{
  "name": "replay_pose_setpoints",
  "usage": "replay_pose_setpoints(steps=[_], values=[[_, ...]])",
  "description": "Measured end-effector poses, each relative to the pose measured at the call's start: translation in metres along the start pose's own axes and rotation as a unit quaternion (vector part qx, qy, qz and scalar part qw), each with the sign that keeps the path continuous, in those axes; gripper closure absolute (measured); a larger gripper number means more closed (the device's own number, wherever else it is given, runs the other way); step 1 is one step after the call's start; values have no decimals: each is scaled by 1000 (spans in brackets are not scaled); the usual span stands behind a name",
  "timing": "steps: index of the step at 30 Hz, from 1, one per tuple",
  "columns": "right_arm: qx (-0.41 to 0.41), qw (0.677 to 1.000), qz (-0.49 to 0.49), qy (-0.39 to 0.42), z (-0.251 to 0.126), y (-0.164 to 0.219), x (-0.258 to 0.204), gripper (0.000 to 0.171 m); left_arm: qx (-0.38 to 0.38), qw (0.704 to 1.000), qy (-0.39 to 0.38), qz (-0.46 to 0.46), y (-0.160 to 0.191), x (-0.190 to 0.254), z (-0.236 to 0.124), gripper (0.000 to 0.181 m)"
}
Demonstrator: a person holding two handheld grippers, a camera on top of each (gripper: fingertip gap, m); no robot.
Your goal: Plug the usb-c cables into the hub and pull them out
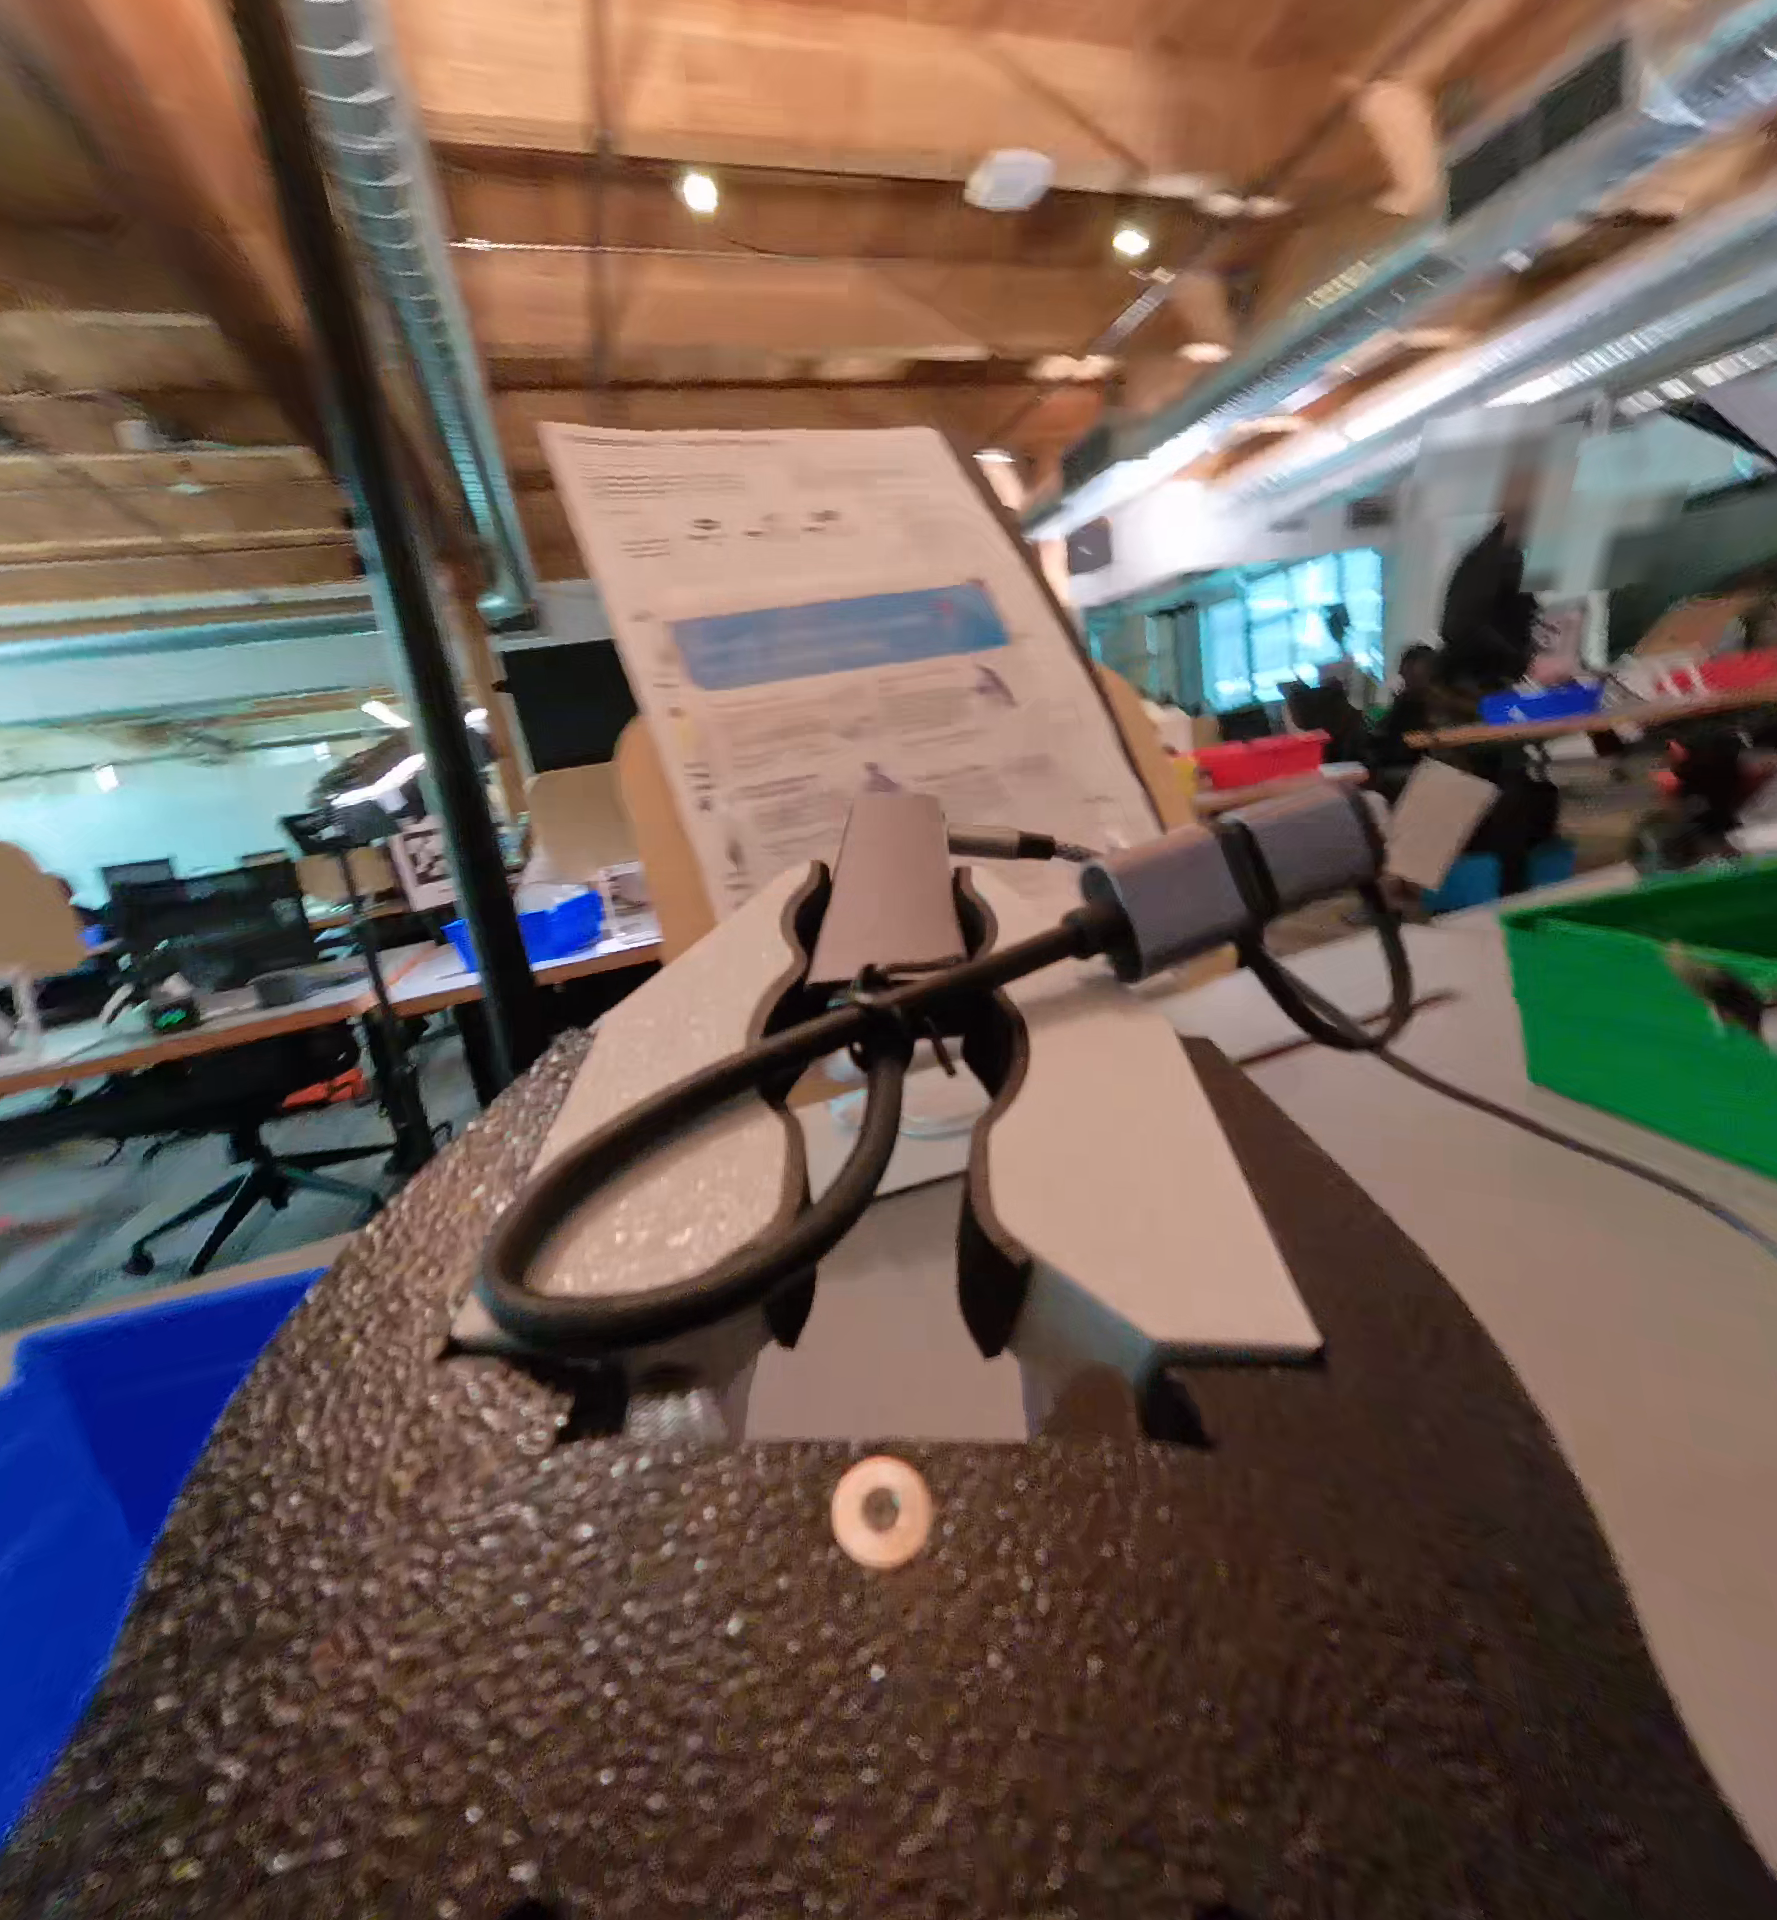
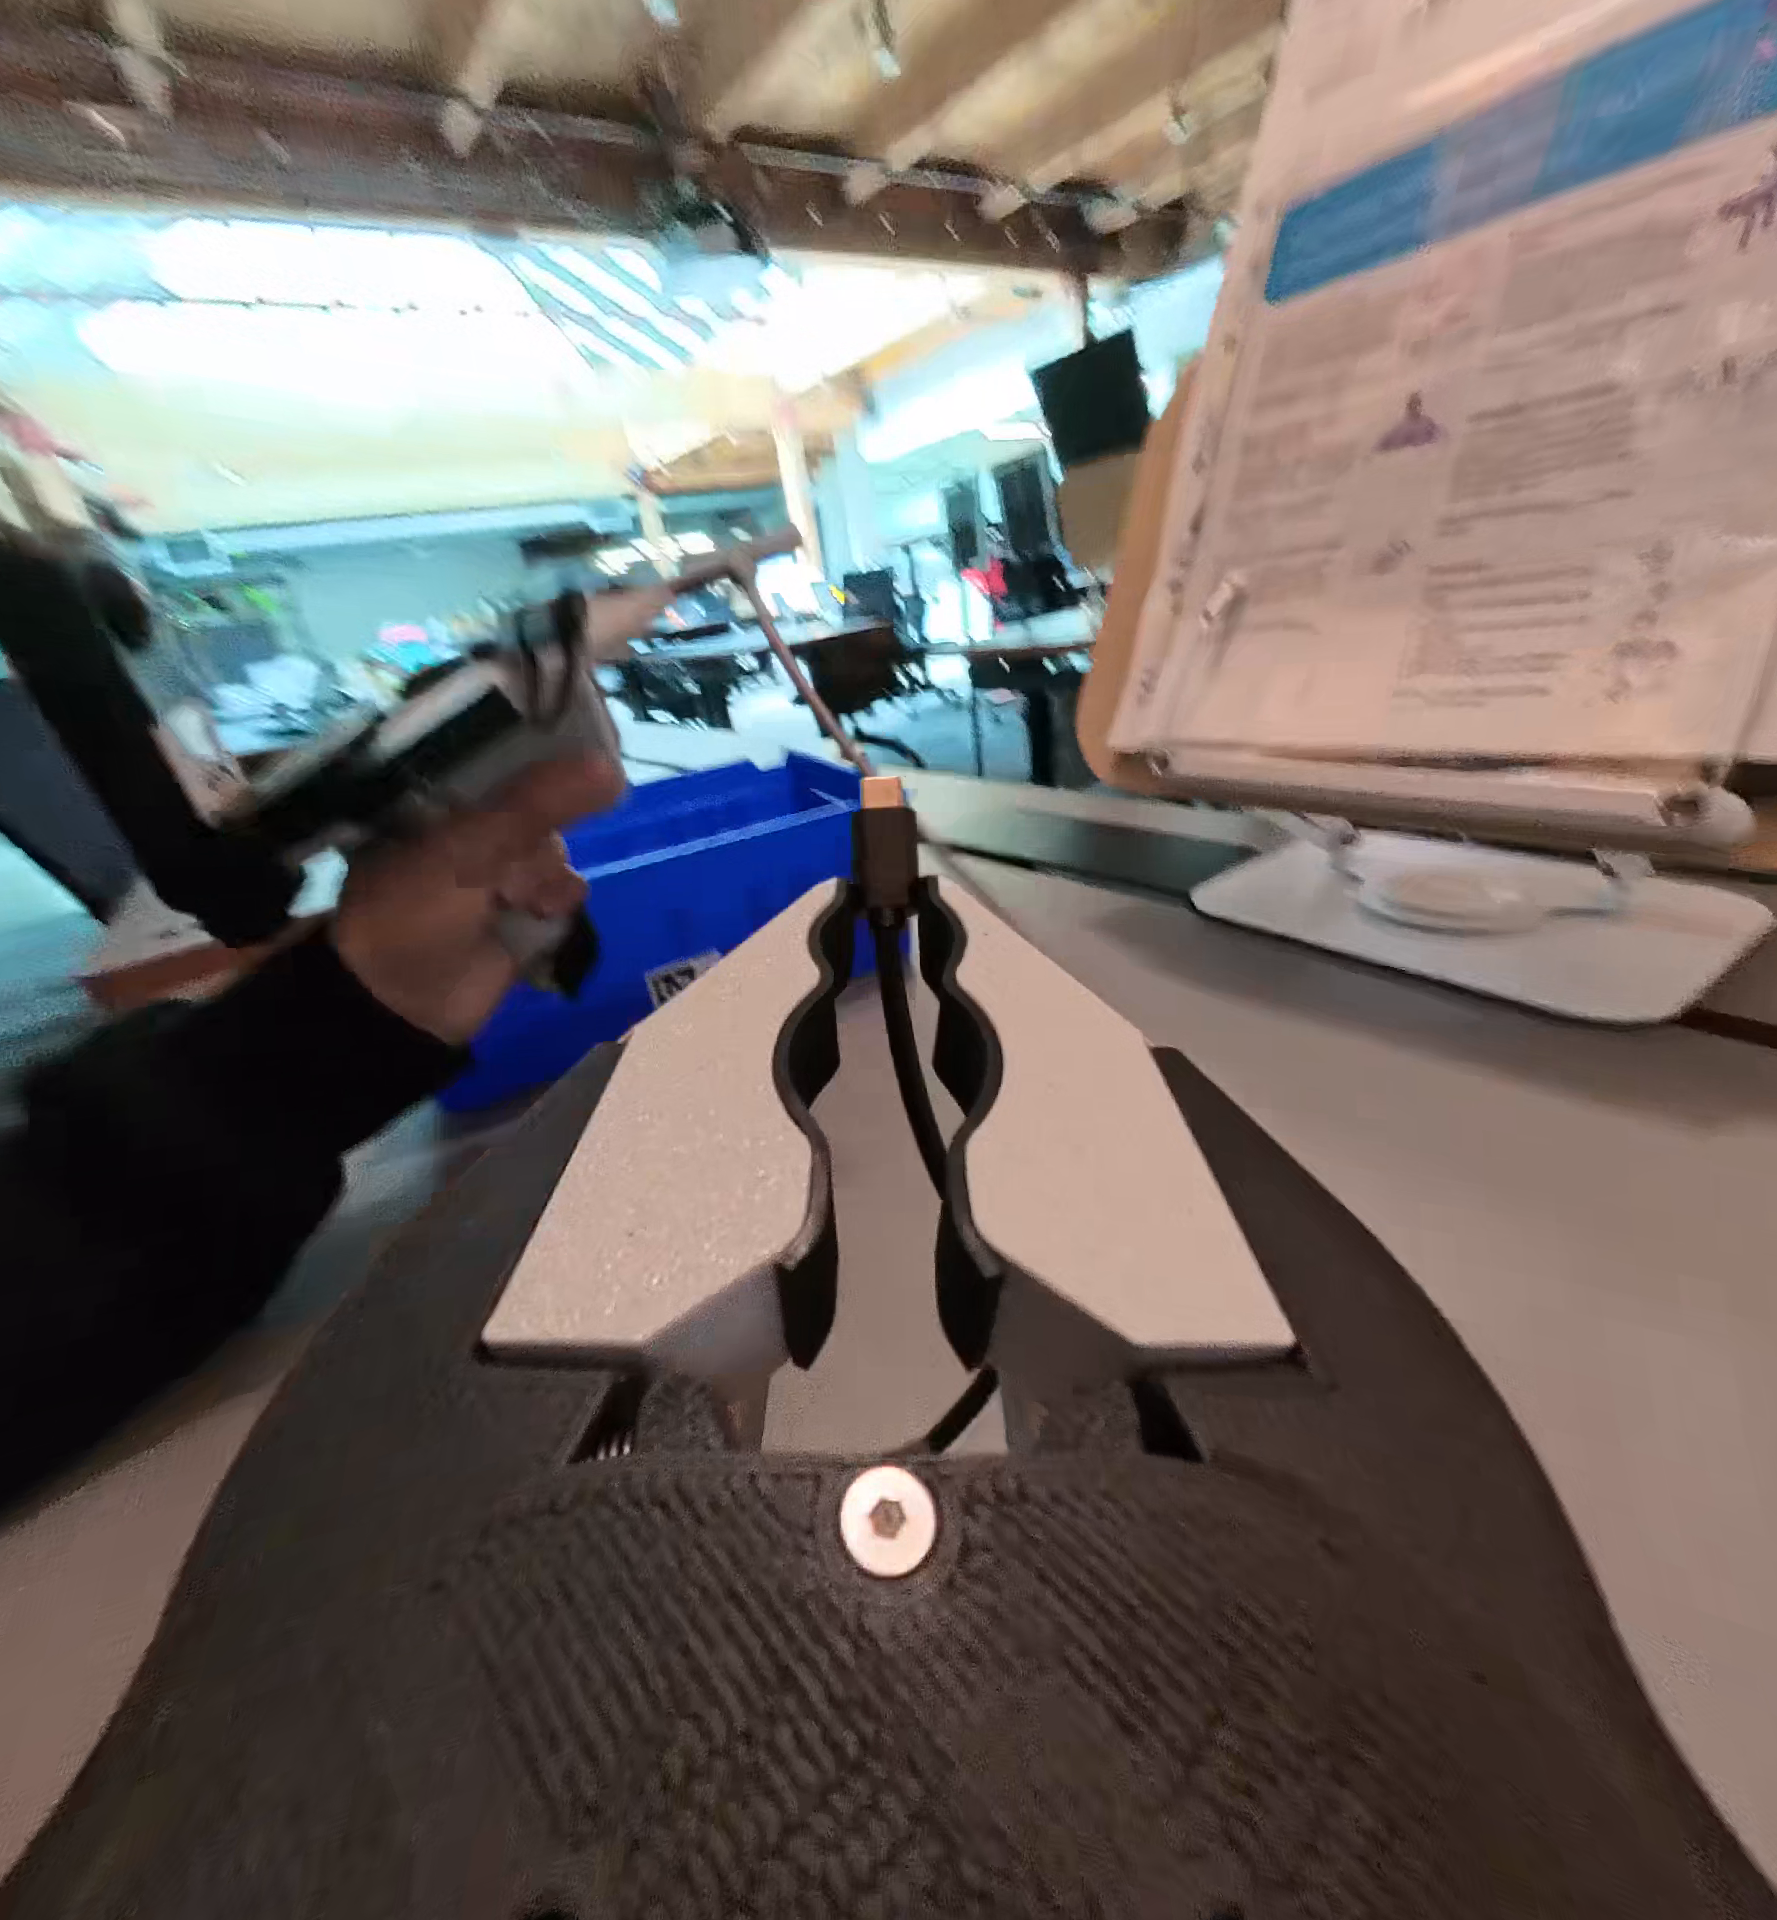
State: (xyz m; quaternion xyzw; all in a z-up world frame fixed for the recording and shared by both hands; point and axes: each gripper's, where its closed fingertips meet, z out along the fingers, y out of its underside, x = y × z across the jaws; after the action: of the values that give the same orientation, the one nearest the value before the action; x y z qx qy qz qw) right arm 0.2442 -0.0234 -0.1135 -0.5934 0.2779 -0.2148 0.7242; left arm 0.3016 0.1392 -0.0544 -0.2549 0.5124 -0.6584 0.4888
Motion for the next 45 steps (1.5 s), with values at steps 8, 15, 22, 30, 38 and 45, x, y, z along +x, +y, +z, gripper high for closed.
replay_pose_setpoints(steps=[8,15,22,30,38,45], values=[[43,984,-92,-146,-42,-70,-66,160,-17,991,92,96,13,89,5,158],[54,983,-106,-141,-58,-129,-76,160,-50,990,114,72,38,97,7,160],[-44,954,-226,191,-132,-169,54,160,-59,991,116,32,42,85,8,161],[-213,886,-216,350,-205,-97,159,160,-68,990,126,22,49,88,8,161],[-457,778,-205,379,-267,-4,193,150,-72,989,127,5,53,86,9,160],[-415,777,-183,436,-285,-20,186,113,-78,987,138,7,56,90,9,160]])
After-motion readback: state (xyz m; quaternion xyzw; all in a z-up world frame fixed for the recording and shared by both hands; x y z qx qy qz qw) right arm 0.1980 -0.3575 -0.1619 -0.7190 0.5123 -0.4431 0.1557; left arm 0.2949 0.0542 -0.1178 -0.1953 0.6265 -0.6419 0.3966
